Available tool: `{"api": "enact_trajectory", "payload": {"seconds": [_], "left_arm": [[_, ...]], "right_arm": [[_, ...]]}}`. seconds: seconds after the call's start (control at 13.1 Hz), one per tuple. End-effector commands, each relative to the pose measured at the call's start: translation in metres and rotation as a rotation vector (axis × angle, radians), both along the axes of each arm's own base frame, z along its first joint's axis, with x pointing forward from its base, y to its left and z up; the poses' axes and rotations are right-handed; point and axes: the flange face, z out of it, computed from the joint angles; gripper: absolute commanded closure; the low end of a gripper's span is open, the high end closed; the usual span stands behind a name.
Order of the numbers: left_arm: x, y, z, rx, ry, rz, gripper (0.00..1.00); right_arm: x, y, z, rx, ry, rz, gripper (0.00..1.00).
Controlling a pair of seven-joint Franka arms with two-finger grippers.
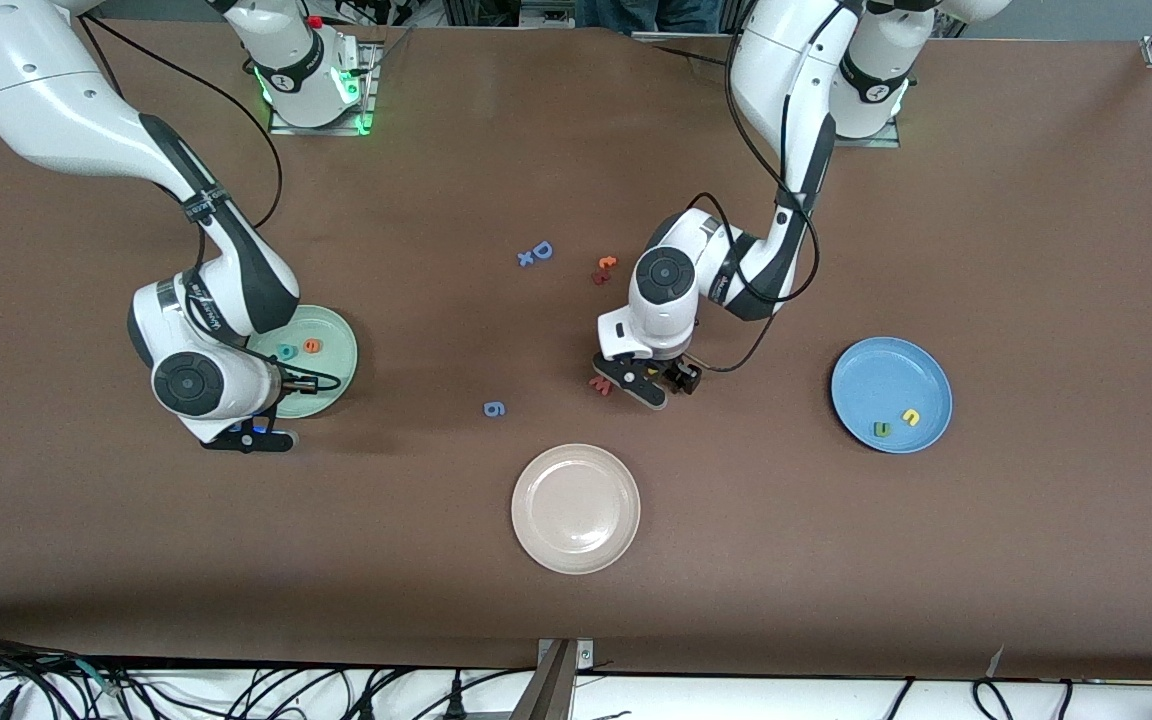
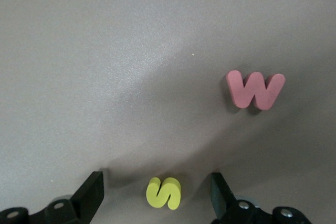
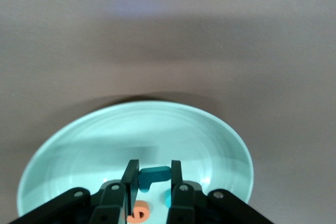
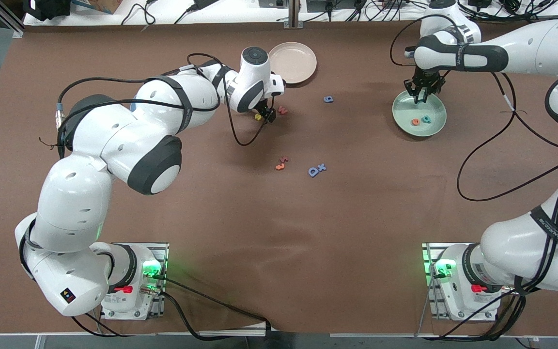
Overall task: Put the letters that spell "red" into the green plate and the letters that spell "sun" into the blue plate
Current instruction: 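Release the r and withdraw the right gripper while the left gripper grasps the s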
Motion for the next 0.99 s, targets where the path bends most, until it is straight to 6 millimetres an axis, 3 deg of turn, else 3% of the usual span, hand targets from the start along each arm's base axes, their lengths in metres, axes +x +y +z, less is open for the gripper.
{"api": "enact_trajectory", "payload": {"seconds": [0.0, 0.15, 0.3, 0.38, 0.61, 0.84, 0.91], "left_arm": [[0.004, 0.008, -0.014, 0.020, -0.020, -0.016, 0.12], [0.006, 0.013, -0.017, 0.018, -0.027, -0.036, 0.14], [0.008, 0.022, -0.024, 0.017, -0.035, -0.048, 0.15], [0.007, 0.023, -0.025, 0.015, -0.039, -0.053, 0.15], [0.007, 0.023, -0.025, 0.014, -0.038, -0.052, 0.17], [0.008, 0.023, -0.024, 0.007, -0.037, -0.043, 0.27], [0.007, 0.023, -0.025, 0.006, -0.036, -0.043, 0.30]], "right_arm": [[-0.002, 0.004, 0.003, 0.012, 0.016, -0.009, 0.27], [-0.003, 0.002, 0.010, -0.001, 0.029, -0.008, 0.25], [-0.002, 0.004, 0.032, -0.016, 0.017, -0.007, 0.25], [0.000, 0.007, 0.050, -0.017, -0.011, 0.004, 0.24], [0.002, 0.027, 0.111, -0.005, -0.099, 0.029, 0.02], [0.003, 0.032, 0.143, 0.052, -0.092, -0.002, 0.01], [0.006, 0.026, 0.166, 0.046, -0.081, 0.026, 0.02]]}}
